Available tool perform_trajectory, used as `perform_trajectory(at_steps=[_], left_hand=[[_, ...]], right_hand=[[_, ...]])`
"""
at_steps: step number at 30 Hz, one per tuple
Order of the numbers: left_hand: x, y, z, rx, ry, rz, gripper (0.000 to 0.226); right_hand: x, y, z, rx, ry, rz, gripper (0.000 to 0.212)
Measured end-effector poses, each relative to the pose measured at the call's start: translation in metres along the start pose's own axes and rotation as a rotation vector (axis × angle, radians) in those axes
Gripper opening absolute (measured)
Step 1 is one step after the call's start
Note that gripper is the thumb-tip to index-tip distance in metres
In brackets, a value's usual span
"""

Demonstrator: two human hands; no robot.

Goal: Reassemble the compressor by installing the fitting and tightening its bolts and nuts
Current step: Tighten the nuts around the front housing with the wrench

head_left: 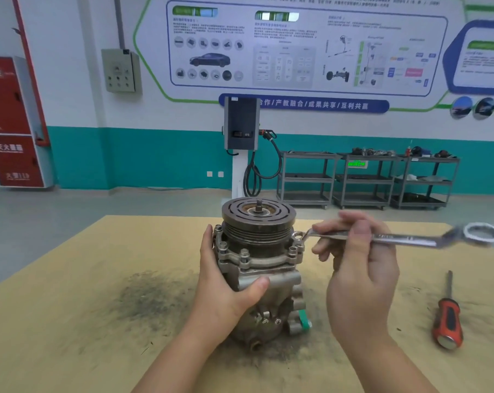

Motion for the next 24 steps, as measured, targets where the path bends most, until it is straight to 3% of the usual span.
perform_trajectory(at_steps=[5,10,20,24], left_hand=[[0.000,0.002,-0.001,0.012,-0.011,-0.010,0.120],[-0.001,0.002,-0.002,0.030,-0.008,-0.030,0.118],[-0.001,0.004,-0.001,0.051,-0.010,-0.008,0.120],[-0.001,0.003,-0.002,0.061,-0.011,0.008,0.116]], right_hand=[[0.009,0.038,-0.015,0.419,0.151,0.423,0.025],[0.012,0.051,-0.015,0.592,0.143,0.539,0.014],[0.009,0.052,-0.019,0.523,0.123,0.420,0.024],[-0.002,0.027,-0.012,0.229,0.100,0.026,0.021]])
Point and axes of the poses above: each hand's wrist, its own x-axis towards the middle knuckle, its own z-axis out of the palm, y = z × x, the point moved 5 cm from there along x, towards the middle knuckle, and after that the axes turned 14 degrees about -y, right-handed, at the moved point
